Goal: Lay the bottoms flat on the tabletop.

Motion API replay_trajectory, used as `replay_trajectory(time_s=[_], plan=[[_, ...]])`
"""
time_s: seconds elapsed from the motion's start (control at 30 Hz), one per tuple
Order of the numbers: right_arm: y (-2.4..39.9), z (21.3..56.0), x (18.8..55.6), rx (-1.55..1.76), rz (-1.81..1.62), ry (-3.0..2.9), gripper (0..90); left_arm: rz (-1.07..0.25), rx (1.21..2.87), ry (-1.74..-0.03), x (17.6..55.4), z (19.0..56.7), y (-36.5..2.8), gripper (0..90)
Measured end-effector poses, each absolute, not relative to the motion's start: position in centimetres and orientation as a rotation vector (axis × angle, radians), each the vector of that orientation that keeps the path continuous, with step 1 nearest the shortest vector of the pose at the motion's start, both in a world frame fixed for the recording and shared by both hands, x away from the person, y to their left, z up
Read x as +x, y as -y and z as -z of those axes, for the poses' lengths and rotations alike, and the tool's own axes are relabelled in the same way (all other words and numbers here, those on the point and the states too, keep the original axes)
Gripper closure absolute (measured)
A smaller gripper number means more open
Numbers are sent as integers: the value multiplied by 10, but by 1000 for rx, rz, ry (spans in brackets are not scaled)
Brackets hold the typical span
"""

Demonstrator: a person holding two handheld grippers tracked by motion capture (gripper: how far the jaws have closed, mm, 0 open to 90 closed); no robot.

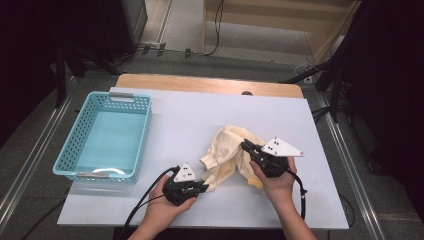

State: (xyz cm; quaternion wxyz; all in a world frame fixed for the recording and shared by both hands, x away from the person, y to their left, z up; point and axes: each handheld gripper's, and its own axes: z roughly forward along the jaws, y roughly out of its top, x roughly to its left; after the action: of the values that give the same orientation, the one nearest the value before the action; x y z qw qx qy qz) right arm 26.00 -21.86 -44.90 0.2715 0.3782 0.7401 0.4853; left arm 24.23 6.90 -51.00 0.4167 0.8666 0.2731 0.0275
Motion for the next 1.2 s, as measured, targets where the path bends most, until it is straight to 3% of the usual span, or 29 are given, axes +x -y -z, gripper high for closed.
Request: replay_trajectory(time_s=[0.53,1.0,1.1,1.2], plan=[[255,428,322,1180,-1239,-1926,854,-79,2188,-647,237,504,-69,829],[236,447,344,1206,-1200,-1998,851,-14,2229,-476,213,500,-48,830],[235,446,341,1184,-1254,-2021,765,-9,2210,-481,212,500,-48,813],[238,442,335,1168,-1320,-2059,612,3,2179,-498,216,499,-50,650]])
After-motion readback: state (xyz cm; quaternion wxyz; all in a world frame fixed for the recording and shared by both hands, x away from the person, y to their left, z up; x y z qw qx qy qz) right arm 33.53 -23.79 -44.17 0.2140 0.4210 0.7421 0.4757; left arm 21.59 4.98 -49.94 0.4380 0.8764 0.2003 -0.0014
